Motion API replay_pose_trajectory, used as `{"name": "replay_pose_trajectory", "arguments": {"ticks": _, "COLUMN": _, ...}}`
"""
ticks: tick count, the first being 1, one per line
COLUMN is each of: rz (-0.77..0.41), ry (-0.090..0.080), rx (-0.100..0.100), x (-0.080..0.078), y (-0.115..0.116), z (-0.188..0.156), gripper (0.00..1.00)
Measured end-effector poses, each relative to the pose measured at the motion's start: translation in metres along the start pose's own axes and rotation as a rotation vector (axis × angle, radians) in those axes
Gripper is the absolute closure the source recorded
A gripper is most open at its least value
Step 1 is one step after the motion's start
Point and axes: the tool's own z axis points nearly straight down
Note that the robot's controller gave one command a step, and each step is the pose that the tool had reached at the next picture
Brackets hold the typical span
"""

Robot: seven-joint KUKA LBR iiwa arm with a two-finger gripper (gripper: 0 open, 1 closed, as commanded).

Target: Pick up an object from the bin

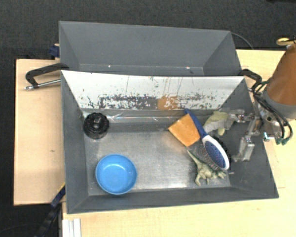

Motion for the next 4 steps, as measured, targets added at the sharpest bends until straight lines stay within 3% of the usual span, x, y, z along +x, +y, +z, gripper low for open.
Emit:
{"name": "replay_pose_trajectory", "arguments": {"ticks": 1, "rz": -0.279, "ry": -0.003, "rx": 0.000, "x": 0.014, "y": 0.006, "z": 0.056, "gripper": 0.00}}
{"name": "replay_pose_trajectory", "arguments": {"ticks": 2, "rz": -0.607, "ry": -0.020, "rx": 0.005, "x": 0.002, "y": 0.019, "z": 0.101, "gripper": 0.00}}
{"name": "replay_pose_trajectory", "arguments": {"ticks": 3, "rz": -0.608, "ry": -0.010, "rx": 0.002, "x": 0.006, "y": 0.018, "z": 0.104, "gripper": 1.00}}
{"name": "replay_pose_trajectory", "arguments": {"ticks": 4, "rz": -1.118, "ry": -0.014, "rx": 0.012, "x": -0.027, "y": 0.006, "z": -0.092, "gripper": 1.00}}
